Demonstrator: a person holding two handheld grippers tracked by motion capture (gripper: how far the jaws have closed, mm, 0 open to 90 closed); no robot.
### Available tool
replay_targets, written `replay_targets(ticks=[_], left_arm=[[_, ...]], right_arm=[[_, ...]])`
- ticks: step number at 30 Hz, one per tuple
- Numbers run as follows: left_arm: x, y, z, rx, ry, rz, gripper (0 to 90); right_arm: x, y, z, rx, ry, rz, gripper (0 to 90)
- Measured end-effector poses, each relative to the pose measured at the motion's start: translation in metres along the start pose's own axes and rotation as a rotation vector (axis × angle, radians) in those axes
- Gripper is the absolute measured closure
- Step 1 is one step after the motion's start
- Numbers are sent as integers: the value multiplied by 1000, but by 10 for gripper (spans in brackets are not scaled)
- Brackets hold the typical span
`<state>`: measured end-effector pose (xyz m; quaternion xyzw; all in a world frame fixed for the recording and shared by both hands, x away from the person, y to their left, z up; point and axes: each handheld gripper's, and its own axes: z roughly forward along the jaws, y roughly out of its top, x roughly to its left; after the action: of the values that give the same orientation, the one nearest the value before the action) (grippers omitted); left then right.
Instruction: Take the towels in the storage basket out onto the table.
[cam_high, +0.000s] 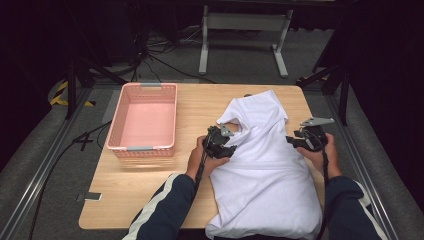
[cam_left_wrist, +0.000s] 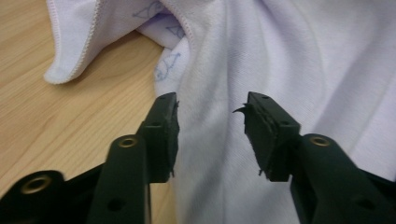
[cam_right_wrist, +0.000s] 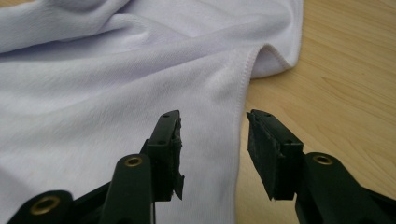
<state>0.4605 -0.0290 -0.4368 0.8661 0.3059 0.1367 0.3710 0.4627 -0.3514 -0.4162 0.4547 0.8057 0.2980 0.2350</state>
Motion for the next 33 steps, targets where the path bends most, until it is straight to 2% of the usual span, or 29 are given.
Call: replay_targets(ticks=[2, 3, 5, 6, 7, 8, 9, 11, 13, 15, 16, 17, 18, 19, 20, 21, 24, 25, 26, 27, 28, 29, 30, 31, 32, 33], left_arm=[[2, 4, 6, 19, -21, 17, 659], [4, 5, 9, 34, -7, 34, 695], [9, 6, 13, 65, 9, 35, 754], [10, 5, 14, 73, 12, 22, 777], [13, 5, 16, 93, 15, 29, 798], [16, 3, 18, 102, 13, 33, 825], [18, 1, 19, 107, -2, 32, 854], [21, 0, 19, 107, -8, 31, 878], [22, 0, 18, 109, 29, 31, 885], [27, -1, 13, 91, 72, -9, 887], [32, -3, 11, 83, 95, -22, 887], [37, -4, 9, 86, 137, -47, 887], [37, -4, 9, 86, 137, -47, 887], [43, -6, 6, 77, 150, -79, 887], [48, -8, 4, 92, 170, -102, 887], [51, -10, 4, 90, 179, -110, 887], [57, -14, 4, 102, 166, -168, 886], [57, -14, 5, 107, 166, -172, 886], [55, -15, 6, 101, 169, -178, 880], [55, -15, 6, 101, 169, -178, 829], [54, -14, 5, 99, 174, -184, 829], [51, -13, 2, 84, 184, -195, 717], [46, -12, -1, 49, 193, -178, 667], [40, -11, -4, 20, 181, -148, 598], [35, -10, -7, 20, 166, -119, 582], [27, -10, -10, 16, 160, -69, 586]], right_arm=[[1, 4, 12, 31, -7, -9, 552], [1, 5, 17, 53, -15, -13, 550], [0, 3, 26, 73, -8, -1, 551], [-1, 3, 29, 81, -17, 7, 551], [-2, 1, 31, 90, -16, 14, 558], [-2, 0, 33, 92, -3, 18, 576], [-1, -2, 35, 108, -9, 10, 587], [-1, -4, 35, 101, 8, 23, 683], [-2, -5, 33, 114, -12, 10, 754], [-3, -7, 29, 133, -27, -3, 823], [-7, -9, 27, 142, -34, 6, 842], [-10, -11, 25, 148, -39, 22, 855], [-10, -11, 25, 148, -39, 22, 855], [-15, -14, 22, 163, -62, 32, 860], [-20, -17, 19, 171, -94, 34, 866], [-25, -20, 16, 179, -109, 48, 866], [-35, -28, 8, 192, -108, 117, 864], [-36, -29, 6, 197, -111, 128, 857], [-36, -30, 5, 198, -119, 118, 824], [-36, -30, 5, 198, -119, 118, 824], [-34, -30, 4, 199, -133, 97, 771], [-32, -31, 2, 190, -124, 92, 758], [-31, -32, 1, 187, -121, 91, 737], [-30, -33, -2, 161, -126, 83, 693], [-29, -33, -7, 124, -105, 62, 688], [-27, -34, -10, 111, -87, 56, 680]])
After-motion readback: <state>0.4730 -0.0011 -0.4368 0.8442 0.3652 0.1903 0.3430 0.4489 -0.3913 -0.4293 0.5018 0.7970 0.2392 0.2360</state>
